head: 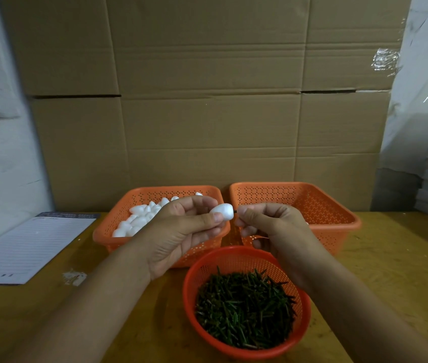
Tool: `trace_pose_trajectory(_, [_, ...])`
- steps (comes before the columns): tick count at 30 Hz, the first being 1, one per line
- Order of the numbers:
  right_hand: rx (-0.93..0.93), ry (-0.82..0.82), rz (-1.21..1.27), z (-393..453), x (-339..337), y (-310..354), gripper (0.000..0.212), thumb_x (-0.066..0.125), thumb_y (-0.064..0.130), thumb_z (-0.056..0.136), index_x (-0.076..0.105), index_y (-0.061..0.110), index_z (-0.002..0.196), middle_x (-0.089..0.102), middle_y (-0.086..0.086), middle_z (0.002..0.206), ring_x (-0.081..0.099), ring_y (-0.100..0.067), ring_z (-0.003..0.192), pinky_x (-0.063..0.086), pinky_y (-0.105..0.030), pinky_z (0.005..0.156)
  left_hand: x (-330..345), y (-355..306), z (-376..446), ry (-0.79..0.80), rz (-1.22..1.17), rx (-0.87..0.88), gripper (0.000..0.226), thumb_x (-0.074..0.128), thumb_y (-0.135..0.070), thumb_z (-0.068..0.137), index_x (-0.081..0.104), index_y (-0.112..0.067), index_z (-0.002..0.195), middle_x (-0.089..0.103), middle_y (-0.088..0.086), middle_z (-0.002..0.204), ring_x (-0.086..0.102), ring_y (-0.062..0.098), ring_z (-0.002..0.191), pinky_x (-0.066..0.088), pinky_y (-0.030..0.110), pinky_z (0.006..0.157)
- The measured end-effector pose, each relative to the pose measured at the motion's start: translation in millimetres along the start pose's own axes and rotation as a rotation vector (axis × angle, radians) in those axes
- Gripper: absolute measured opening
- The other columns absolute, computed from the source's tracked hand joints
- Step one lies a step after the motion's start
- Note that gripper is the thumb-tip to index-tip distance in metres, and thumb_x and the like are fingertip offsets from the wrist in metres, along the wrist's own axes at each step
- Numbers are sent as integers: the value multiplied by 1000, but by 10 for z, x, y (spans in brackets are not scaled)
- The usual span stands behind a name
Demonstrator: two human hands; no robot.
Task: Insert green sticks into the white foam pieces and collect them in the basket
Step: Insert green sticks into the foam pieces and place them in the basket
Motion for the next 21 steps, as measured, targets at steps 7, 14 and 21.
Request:
trace_pose_trajectory(7, [4, 0, -13, 7, 19, -10, 8, 72, 19, 87, 76, 12, 86, 74, -3, 79, 63, -7, 63, 46, -19, 51, -16, 6, 4, -8, 27, -2, 42, 81, -7, 66, 67, -5, 105, 76, 12, 105, 75, 22, 93, 59, 24, 73])
trace_pose_trajectory(14, [12, 52, -90, -12, 61, -13, 11, 71, 21, 89, 78, 16, 81, 76, -3, 82, 66, -8, 68, 48, -17, 54, -20, -49, 3, -31, 54, 46, 53, 81, -18, 67, 64, -10, 117, 74, 14, 114, 73, 19, 94, 59, 26, 75])
trace_pose_trajectory(21, [8, 141, -193, -54, 216, -54, 12, 69, 21, 91, 76, 17, 81, 75, -1, 80, 67, -6, 70, 49, -15, 56, 38, -47, -21, -41, 124, 91, 47, 80, -28, 67, 67, -13, 110, 76, 12, 107, 73, 19, 92, 60, 27, 77])
Point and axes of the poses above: each hand's wrist, its own z-axis towards the middle knuckle, its own x-axis out of the palm, y = z × x, the point moved 6 cm from there along z, towards the middle knuckle
